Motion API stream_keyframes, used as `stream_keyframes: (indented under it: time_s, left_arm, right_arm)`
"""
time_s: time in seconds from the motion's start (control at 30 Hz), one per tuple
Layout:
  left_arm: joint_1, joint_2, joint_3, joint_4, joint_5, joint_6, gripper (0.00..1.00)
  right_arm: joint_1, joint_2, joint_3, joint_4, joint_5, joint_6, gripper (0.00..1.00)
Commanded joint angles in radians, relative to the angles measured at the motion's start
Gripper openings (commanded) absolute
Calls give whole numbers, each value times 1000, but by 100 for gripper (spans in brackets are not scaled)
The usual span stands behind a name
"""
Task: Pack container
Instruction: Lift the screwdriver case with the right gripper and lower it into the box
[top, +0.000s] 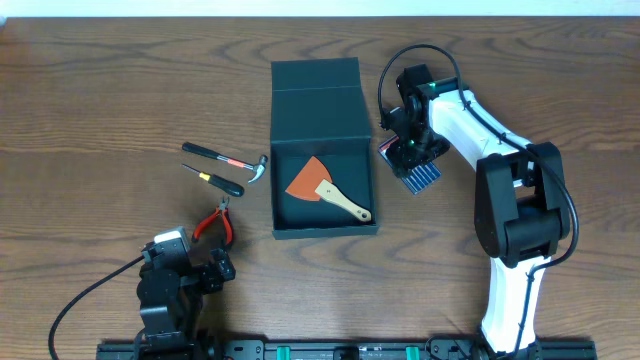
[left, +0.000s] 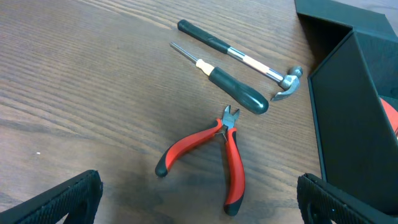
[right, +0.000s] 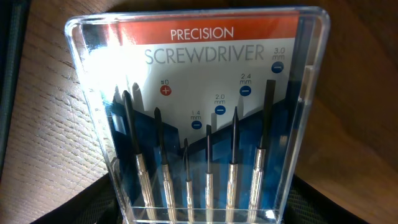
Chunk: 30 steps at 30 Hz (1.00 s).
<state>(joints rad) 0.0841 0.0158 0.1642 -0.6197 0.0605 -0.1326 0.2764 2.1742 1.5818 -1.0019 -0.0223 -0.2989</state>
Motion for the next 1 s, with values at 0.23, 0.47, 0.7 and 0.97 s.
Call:
stream_keyframes:
  time_s: [0.23,0.47,0.7,0.97]
  left_arm:
    - [-1,-5,-9,3,-2,8,99]
    - [-1,-5,-9,3,-2,8,98]
    - [-1,-5,-9,4,-2,8,98]
    - [-1,-5,-9,3,-2,8,98]
  right_arm:
    - [5,27,-3,3,0,-1,58]
    - [5,23,42,-26,0,-1,57]
    - [5,8,106,-65,0,-1,57]
    - [5,-42,136,-81,0,-1,57]
